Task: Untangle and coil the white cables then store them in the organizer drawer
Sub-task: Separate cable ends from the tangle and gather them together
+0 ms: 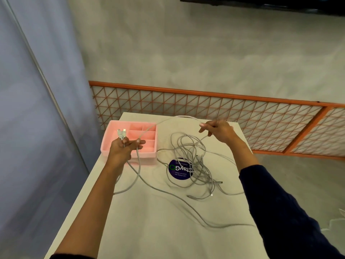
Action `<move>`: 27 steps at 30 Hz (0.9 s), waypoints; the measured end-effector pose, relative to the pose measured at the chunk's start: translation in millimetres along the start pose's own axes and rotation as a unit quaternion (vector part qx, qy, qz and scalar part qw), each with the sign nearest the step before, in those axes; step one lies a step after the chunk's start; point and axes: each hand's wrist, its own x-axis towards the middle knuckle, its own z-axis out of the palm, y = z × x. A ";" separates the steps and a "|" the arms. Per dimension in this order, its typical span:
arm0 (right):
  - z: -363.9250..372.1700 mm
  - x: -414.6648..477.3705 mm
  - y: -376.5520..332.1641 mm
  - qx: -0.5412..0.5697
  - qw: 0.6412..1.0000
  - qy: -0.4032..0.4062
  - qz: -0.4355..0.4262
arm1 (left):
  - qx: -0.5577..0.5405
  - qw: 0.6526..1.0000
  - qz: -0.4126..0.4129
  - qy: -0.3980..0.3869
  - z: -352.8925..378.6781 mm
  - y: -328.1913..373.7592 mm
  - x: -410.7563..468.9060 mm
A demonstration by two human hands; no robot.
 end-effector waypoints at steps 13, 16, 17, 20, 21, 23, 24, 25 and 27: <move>-1.7 -50.7 93.6 -0.260 0.859 -0.294 0.329 | -0.024 0.994 -0.067 0.084 1.6 -15.8 -0.1; 15.5 -62.7 111.8 -0.300 0.820 -0.341 0.349 | -0.063 0.989 -0.103 0.081 6.2 -11.9 -1.9; 21.8 -67.1 114.0 -0.310 0.817 -0.338 0.350 | -0.089 0.987 -0.109 0.072 7.9 -10.4 -3.6; 37.1 -82.1 99.2 -0.340 0.849 -0.300 0.272 | -0.168 0.978 -0.116 0.039 12.9 -4.4 -10.0; 42.8 -85.8 84.5 -0.306 0.876 -0.295 0.226 | -0.178 0.977 -0.113 0.024 15.0 -2.9 -11.4; 53.7 -93.8 42.9 -0.163 0.924 -0.319 0.135 | -0.183 0.978 -0.102 -0.006 21.1 1.1 -15.1; 61.5 -97.6 20.1 -0.074 0.935 -0.334 0.094 | -0.185 0.978 -0.095 -0.021 24.1 2.9 -17.2; 70.3 -100.1 -0.6 0.001 0.938 -0.342 0.061 | -0.184 0.979 -0.084 -0.036 27.1 3.8 -19.0; 88.5 -101.7 -33.9 0.064 0.927 -0.369 0.007 | -0.171 0.982 -0.046 -0.061 31.1 4.1 -23.1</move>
